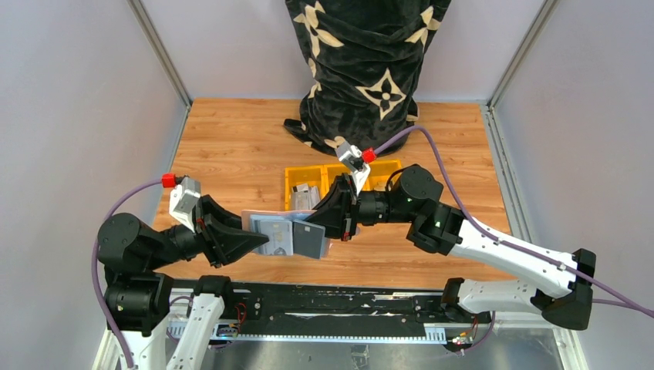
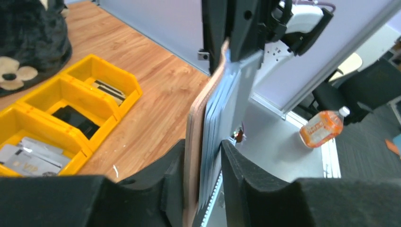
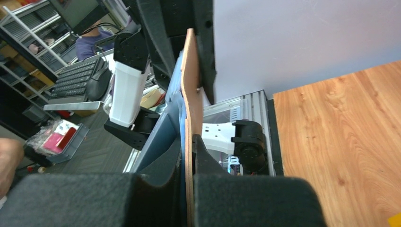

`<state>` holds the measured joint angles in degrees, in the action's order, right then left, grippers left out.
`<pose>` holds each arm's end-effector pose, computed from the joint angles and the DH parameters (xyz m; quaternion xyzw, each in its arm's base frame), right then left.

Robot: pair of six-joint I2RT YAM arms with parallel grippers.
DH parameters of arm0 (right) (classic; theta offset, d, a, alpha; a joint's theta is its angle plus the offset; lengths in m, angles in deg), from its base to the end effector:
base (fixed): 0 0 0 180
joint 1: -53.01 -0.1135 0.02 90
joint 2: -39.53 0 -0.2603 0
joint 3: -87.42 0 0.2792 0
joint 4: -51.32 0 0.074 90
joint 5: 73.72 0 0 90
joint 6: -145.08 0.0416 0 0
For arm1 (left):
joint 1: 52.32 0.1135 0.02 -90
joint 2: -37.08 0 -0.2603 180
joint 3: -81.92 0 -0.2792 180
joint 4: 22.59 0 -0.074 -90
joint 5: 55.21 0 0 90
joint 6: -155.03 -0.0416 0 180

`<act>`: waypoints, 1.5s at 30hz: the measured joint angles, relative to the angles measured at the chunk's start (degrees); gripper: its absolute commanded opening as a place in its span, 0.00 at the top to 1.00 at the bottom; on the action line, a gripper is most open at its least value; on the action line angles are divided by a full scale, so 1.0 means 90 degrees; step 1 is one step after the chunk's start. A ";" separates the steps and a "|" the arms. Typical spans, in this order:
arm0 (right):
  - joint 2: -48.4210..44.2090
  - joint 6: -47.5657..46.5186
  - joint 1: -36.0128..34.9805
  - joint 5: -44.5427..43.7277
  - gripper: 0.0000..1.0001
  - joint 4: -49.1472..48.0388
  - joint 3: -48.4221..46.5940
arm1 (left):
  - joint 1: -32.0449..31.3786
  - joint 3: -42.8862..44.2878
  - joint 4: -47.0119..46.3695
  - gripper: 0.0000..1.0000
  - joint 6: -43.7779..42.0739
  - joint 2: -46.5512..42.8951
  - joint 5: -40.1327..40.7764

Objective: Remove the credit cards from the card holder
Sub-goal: Remove the credit card from the card holder.

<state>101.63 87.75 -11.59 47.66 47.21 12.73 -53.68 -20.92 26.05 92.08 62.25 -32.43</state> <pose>0.0986 0.2582 0.4359 -0.3667 0.4928 0.6864 0.3893 0.0454 -0.0394 0.4495 0.2656 0.6467 -0.5169 0.4941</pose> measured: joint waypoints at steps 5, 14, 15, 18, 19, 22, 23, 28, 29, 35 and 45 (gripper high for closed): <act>0.0129 0.0075 -0.0100 0.0165 1.00 -0.0180 0.0000 | 0.0000 0.0000 0.0090 0.58 -0.0058 -0.0007 0.0338; 0.0180 0.0194 -0.0153 0.0304 1.00 -0.0444 0.0000 | 0.0000 -0.0005 0.0078 0.43 0.0070 -0.0022 -0.0204; 0.0180 0.0219 -0.0158 0.0316 1.00 -0.0474 0.0000 | 0.0000 -0.0010 0.0073 0.43 0.0102 -0.0022 -0.0342; 0.0187 0.0270 -0.0165 0.0330 1.00 -0.0585 0.0000 | 0.0000 -0.0027 0.0066 0.43 0.0182 -0.0022 -0.0619; 0.0199 0.0279 -0.0170 0.0335 1.00 -0.0612 0.0000 | 0.0000 -0.0027 0.0066 0.43 0.0197 -0.0022 -0.0680; 0.0250 0.0323 -0.0170 0.0345 1.00 -0.0687 0.0000 | 0.0000 -0.0027 0.0061 0.46 0.0231 -0.0022 -0.0818; 0.0260 0.0330 -0.0170 0.0345 1.00 -0.0695 0.0000 | 0.0000 -0.0027 0.0061 0.47 0.0233 -0.0022 -0.0826; 0.0311 0.0391 -0.0170 0.0347 0.95 -0.0702 0.0000 | 0.0000 -0.0027 0.0058 0.68 0.0255 -0.0017 -0.0823; 0.0311 0.0391 -0.0170 0.0347 0.89 -0.0692 0.0000 | 0.0000 -0.0024 0.0051 0.73 0.0265 -0.0010 -0.0826; 0.0197 0.0384 -0.0061 0.0335 0.54 -0.0656 0.0095 | 0.0000 -0.0017 0.0036 0.84 0.0308 0.0063 -0.0811; -0.0508 0.0143 0.0529 0.0260 0.32 -0.0090 0.0126 | 0.0000 -0.0017 0.0010 0.88 0.0374 0.0097 -0.0670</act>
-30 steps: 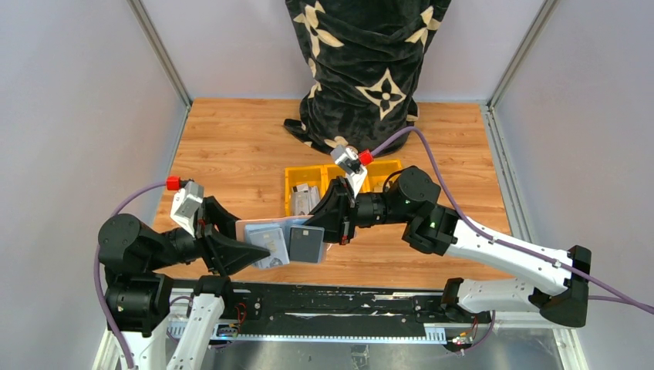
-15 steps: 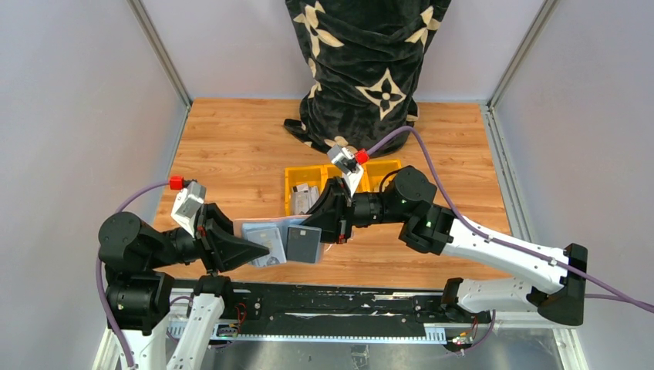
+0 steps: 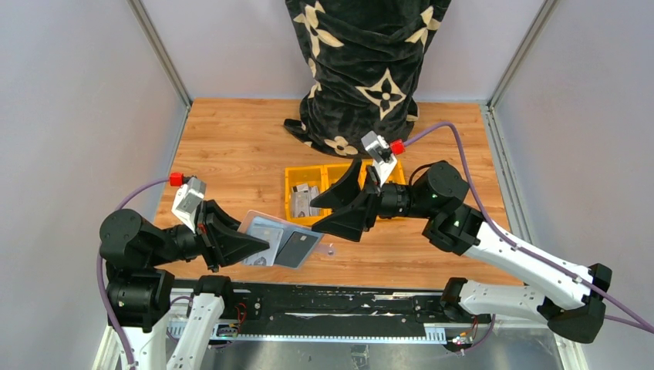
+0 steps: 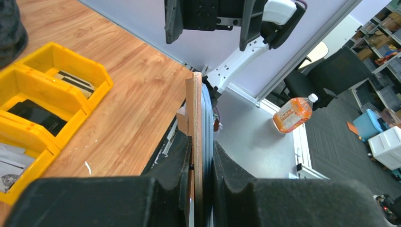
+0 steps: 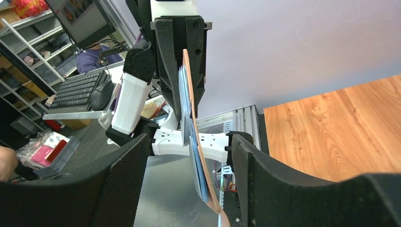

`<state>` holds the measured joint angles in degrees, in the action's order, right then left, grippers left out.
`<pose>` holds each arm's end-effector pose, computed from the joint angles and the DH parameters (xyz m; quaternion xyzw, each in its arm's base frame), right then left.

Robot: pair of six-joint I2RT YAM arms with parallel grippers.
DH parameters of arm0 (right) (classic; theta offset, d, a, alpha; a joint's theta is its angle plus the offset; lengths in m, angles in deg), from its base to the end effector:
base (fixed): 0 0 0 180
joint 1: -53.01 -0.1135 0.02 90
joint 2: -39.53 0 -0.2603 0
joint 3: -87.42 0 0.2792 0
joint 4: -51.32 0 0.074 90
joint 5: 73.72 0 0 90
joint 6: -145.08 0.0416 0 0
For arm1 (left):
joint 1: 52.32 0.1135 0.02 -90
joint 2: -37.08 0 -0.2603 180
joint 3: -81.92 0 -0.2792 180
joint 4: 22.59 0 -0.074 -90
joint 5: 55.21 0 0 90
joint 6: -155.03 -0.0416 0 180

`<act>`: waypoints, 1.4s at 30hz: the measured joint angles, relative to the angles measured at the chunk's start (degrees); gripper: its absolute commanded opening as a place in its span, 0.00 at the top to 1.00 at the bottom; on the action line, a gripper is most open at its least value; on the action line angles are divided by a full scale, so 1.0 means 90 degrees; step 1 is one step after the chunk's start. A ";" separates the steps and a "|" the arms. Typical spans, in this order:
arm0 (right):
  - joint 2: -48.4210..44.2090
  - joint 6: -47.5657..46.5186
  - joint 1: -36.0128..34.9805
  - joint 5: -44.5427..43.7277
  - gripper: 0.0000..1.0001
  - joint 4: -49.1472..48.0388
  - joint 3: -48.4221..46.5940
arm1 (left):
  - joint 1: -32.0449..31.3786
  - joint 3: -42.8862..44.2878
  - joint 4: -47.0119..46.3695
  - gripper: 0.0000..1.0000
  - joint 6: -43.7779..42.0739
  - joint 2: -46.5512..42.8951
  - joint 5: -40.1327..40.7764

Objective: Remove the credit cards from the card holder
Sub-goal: Remove the credit card from the card holder.

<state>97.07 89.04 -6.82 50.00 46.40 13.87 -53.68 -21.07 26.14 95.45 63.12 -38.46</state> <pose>0.1057 0.2278 0.4489 -0.3543 0.4753 0.6879 0.4187 0.0469 -0.0410 0.4480 0.2767 0.6464 -0.5561 0.4432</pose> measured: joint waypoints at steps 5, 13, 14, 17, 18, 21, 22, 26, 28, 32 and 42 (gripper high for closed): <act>0.0129 -0.0083 -0.0007 0.0053 0.23 -0.0080 -0.0053 | 0.0000 0.0000 -0.0027 0.92 0.0029 0.0000 0.0046; 0.0913 -0.0119 -0.0287 0.0486 0.25 -0.0129 -0.0226 | 0.0000 0.0000 -0.0211 0.95 0.0328 0.0000 0.0046; 0.0923 -0.0119 -0.0330 0.0532 0.29 -0.0146 -0.0206 | 0.0000 0.0000 -0.0308 0.95 0.0427 0.0000 0.0044; 0.0862 -0.0107 -0.0386 0.0648 0.56 -0.0381 -0.0066 | 0.0000 -0.0017 -0.0663 0.96 0.0772 0.0000 0.0039; 0.0835 -0.0087 -0.0398 0.0690 0.72 -0.0474 -0.0012 | 0.0000 -0.0034 -0.0775 0.96 0.0867 0.0000 0.0046; 0.0828 -0.0007 -0.0418 0.0811 1.00 -0.0631 0.0027 | 0.0000 -0.0138 -0.1039 0.78 0.1127 -0.0002 0.0087; 0.0828 0.0032 -0.0423 0.0850 1.00 -0.0644 0.0027 | 0.0000 -0.0219 -0.1139 0.66 0.1251 -0.0010 0.0114; 0.0828 0.0058 -0.0423 0.0959 1.00 -0.0561 0.0024 | 0.0000 -0.0532 -0.1392 0.51 0.1642 -0.0100 0.0260; 0.0826 0.0044 -0.0423 0.0998 1.00 -0.0461 -0.0007 | 0.0000 -0.0758 -0.1535 0.51 0.1885 -0.0185 0.0301; 0.0826 -0.0097 -0.0423 0.1090 1.00 -0.0029 -0.0187 | 0.0000 -0.1030 -0.1831 0.56 0.2344 -0.0289 0.0282; 0.0954 -0.0459 -0.0425 0.1122 0.92 0.1178 -0.0891 | 0.0000 -0.1064 -0.2227 0.87 0.2715 -0.0308 0.0056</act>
<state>105.66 84.91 -10.65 60.10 57.01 5.84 -53.68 -30.64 6.09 119.88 60.35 -37.96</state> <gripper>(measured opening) 0.047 0.284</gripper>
